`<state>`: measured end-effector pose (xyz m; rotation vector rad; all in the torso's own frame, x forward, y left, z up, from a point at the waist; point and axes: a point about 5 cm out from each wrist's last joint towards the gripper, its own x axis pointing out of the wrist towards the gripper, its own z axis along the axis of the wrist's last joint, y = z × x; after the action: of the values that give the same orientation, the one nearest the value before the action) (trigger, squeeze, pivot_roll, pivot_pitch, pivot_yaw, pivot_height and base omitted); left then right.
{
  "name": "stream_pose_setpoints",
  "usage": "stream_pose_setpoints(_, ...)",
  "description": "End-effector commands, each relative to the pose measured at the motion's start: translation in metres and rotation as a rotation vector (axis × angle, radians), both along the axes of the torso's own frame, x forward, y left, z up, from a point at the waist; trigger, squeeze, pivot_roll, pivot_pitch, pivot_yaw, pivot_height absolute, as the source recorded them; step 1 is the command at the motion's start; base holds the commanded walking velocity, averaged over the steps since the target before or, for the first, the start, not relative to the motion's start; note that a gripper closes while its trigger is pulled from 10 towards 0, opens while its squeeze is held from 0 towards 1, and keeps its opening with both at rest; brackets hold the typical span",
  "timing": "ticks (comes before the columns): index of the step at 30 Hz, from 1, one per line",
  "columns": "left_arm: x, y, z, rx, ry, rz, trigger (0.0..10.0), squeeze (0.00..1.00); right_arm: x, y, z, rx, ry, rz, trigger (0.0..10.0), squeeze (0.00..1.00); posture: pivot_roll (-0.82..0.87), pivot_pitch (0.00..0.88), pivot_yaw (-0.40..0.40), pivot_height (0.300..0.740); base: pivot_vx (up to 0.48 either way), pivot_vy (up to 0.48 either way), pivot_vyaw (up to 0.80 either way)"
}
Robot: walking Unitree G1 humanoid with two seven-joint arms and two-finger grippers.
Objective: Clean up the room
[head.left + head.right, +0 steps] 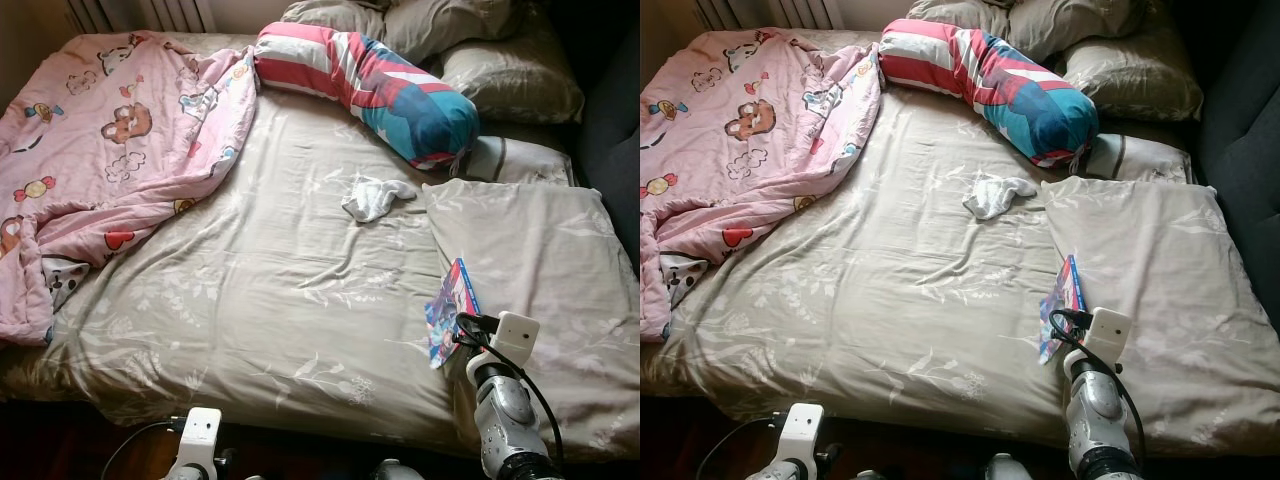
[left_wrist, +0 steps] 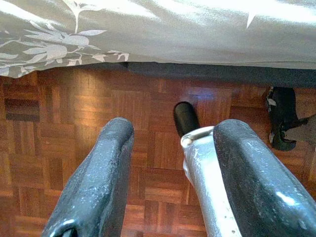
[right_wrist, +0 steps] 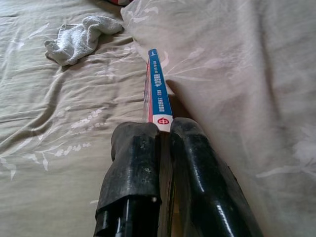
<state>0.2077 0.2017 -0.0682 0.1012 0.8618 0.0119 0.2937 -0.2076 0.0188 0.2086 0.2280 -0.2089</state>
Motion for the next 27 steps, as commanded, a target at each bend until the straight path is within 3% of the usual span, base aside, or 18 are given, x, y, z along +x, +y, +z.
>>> stream_pose_setpoints(1, -0.0101, 0.0031, -0.0053, -0.003, 0.036, 0.022, 10.0, 0.0, -0.0012, -0.0009, 0.001, 0.007, -0.015, -0.01, 10.0, 0.0, -0.18, 0.186, 0.036, 0.74, 0.0, 0.0, 0.0)
stream_pose_setpoints(17, -0.0108, 0.0046, -0.0054, -0.001, 0.037, 0.023, 10.0, 0.0, -0.0002, -0.0036, 0.0016, 0.026, -0.008, -0.036, 10.0, 0.0, -0.18, 0.194, 0.033, 0.74, 0.0, 0.314, 0.0)
stream_pose_setpoints(27, -0.0116, 0.0046, -0.0059, 0.003, 0.039, 0.021, 10.0, 0.0, 0.0012, -0.0032, 0.0019, 0.033, 0.0, -0.038, 10.0, 0.0, -0.17, 0.198, 0.035, 0.74, 0.0, 0.0, -0.69)
